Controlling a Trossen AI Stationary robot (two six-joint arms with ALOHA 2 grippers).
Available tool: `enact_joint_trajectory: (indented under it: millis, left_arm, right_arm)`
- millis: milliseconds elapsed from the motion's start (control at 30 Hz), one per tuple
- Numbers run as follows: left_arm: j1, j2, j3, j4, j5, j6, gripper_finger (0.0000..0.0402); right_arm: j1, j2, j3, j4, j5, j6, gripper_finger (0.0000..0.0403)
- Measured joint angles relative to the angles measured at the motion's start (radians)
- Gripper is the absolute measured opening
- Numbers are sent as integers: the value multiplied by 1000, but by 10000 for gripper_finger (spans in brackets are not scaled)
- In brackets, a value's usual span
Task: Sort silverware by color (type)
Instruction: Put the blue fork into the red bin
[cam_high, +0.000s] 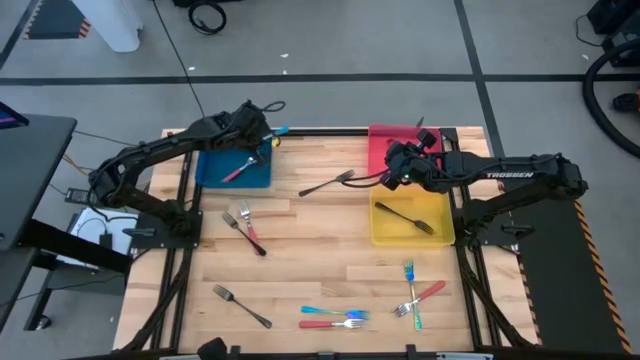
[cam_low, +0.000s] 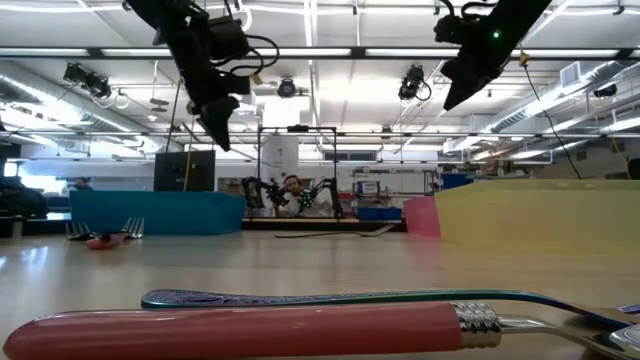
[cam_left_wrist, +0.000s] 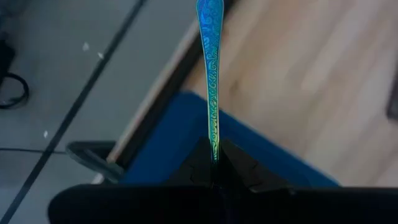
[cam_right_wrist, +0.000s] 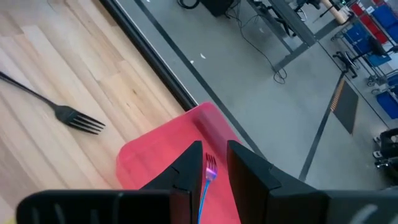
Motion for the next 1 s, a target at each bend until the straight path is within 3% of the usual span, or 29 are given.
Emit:
enact_joint_trajectory:
  millis: [200,567,1000]
  left_arm:
    - [19,-15,-50,-50,-1,20,18]
    - [143,-184,-231,-52,-3,-20,18]
    - [112,-218,-281,190,-1,-7,18]
  right_arm:
    - [-22,0,-29,10,0,0,81]
    - [-87,0,-34,45,2,46,81]
    - [-102,0,-34,71,11,43,81]
